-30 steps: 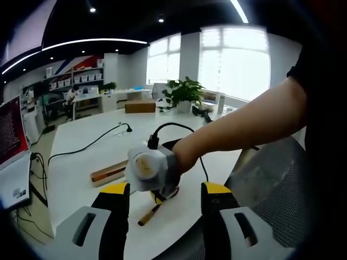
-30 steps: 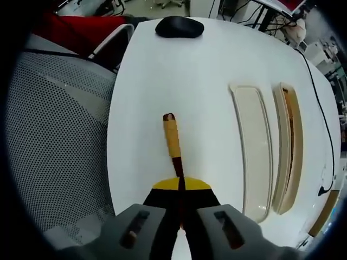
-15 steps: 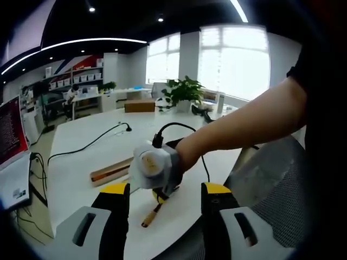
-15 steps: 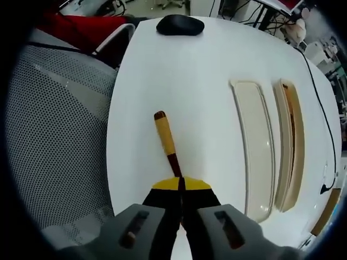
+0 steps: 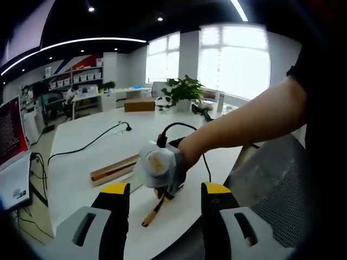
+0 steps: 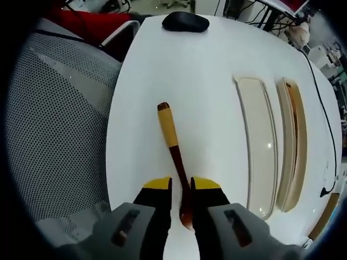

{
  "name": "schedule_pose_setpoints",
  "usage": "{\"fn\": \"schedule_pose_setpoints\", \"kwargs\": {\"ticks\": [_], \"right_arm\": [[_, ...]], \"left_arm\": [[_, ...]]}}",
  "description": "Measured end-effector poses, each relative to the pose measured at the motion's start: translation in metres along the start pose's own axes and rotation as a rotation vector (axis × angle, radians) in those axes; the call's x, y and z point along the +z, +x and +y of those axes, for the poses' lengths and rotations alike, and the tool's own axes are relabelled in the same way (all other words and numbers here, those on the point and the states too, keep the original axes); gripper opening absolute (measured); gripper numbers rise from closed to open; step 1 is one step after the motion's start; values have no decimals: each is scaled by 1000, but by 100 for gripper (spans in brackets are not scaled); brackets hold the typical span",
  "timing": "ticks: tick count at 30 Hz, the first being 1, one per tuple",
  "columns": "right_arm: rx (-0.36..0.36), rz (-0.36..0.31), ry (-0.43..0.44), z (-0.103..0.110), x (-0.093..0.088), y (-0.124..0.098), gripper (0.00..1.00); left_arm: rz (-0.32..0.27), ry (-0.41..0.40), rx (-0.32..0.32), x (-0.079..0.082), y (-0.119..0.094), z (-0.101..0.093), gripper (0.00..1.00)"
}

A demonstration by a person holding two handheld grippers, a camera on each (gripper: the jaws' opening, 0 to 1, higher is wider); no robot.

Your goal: Arrange the utensils inside the cutlery case until each visible utensil rests in its matching compartment.

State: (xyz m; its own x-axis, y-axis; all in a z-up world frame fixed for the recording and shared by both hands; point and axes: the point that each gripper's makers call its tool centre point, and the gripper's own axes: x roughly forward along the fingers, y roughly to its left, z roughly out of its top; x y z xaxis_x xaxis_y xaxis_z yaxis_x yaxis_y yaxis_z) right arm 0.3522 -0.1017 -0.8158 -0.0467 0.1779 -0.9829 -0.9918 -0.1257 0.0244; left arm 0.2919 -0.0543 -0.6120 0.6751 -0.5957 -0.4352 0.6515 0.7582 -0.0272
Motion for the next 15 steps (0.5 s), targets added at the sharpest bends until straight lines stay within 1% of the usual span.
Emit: {"fn": "schedule_pose_setpoints", "kwargs": {"ticks": [5,14,15], "right_arm": [[10,6,-13,0,-2,3,14],[3,20,-58,-3,-2,5,12],[-2,25,-77,-3,-2,5,12]], "left_arm": [[2,-1,1,0,0,1,54],[0,-10,3,-1,0,2,54],[0,-11,2,-1,0,2,54]]}}
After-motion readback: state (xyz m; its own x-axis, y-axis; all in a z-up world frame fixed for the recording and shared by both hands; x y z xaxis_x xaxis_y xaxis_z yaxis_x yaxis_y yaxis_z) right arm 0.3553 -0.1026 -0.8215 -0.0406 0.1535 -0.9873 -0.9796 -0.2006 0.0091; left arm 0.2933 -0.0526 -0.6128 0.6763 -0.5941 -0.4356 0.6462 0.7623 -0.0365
